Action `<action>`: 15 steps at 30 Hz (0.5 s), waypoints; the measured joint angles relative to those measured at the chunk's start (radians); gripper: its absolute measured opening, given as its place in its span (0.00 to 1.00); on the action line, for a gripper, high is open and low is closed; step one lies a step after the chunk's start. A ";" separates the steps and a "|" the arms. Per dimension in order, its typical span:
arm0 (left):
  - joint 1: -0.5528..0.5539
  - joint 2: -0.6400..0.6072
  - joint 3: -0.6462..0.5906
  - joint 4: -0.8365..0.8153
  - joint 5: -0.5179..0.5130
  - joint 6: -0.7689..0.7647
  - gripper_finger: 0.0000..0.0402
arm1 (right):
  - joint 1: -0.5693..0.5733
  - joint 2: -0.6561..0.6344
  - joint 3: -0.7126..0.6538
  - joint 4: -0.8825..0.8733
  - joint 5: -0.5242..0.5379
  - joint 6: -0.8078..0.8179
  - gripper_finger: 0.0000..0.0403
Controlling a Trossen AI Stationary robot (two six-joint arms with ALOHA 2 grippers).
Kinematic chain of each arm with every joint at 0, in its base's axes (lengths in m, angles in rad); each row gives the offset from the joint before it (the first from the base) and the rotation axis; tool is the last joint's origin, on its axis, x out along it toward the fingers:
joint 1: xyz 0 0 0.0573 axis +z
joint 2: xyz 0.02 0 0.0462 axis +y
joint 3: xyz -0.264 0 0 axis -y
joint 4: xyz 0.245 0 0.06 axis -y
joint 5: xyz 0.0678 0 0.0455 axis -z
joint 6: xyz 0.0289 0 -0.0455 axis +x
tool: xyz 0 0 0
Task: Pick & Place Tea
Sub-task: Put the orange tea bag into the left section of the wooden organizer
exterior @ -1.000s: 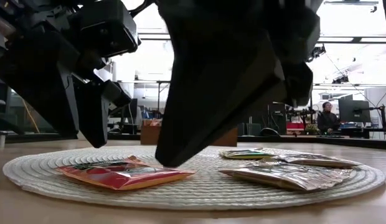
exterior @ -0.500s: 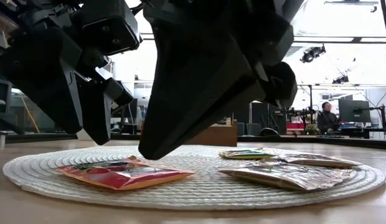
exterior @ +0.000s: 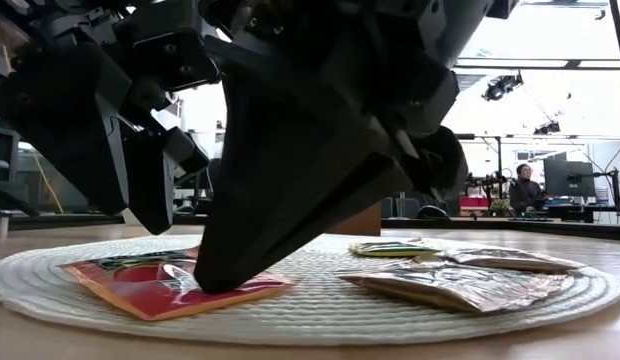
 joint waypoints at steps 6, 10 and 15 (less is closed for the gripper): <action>0.000 0.000 0.000 -0.005 0.009 -0.072 0.40 | -0.019 0.004 0.000 0.009 0.004 -0.006 0.00; 0.001 0.000 0.000 -0.007 0.007 -0.162 0.40 | -0.030 0.005 -0.002 0.027 0.007 -0.028 0.00; 0.001 0.000 0.000 -0.029 0.005 -0.265 0.40 | -0.036 0.007 -0.002 0.028 0.027 -0.035 0.00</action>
